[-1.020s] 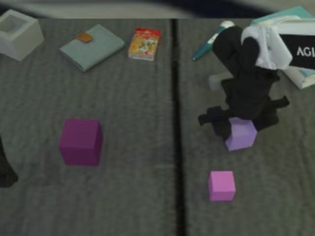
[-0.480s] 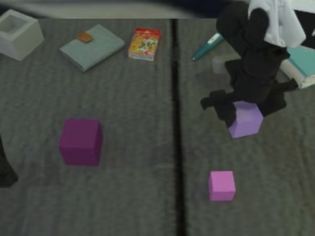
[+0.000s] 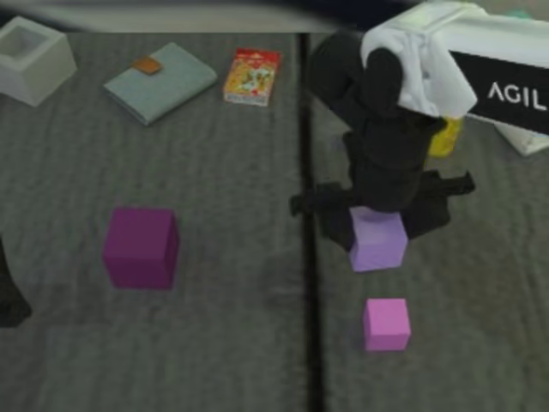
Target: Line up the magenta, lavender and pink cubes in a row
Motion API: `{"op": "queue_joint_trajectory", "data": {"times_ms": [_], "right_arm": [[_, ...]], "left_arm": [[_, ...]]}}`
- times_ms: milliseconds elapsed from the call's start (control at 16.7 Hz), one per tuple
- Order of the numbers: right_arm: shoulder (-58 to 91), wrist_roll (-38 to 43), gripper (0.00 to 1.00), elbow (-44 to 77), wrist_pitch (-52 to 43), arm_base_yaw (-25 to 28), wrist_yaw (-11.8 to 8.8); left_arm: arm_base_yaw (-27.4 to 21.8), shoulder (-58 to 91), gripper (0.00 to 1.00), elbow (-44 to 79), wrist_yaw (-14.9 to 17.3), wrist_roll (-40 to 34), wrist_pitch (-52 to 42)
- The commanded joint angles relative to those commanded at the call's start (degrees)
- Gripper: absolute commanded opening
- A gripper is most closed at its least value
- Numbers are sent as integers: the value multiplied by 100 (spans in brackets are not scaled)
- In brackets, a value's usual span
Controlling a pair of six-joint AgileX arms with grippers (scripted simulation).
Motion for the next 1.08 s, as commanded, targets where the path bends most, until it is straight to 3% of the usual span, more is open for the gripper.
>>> {"op": "queue_joint_trajectory", "data": {"times_ms": [240, 420, 840, 1080], "right_arm": [[-181, 1398, 0, -101, -106, 829, 17], [-322, 1976, 0, -158, -122, 1235, 30], [-306, 2056, 0, -235, -13, 1280, 28], [-94, 2069, 0, -775, 767, 1294, 36]], "left_arm": [[0, 0, 100, 0, 0, 0, 0], [0, 0, 100, 0, 0, 0, 0], [0, 0, 100, 0, 0, 0, 0], [0, 0, 100, 0, 0, 0, 0]]}}
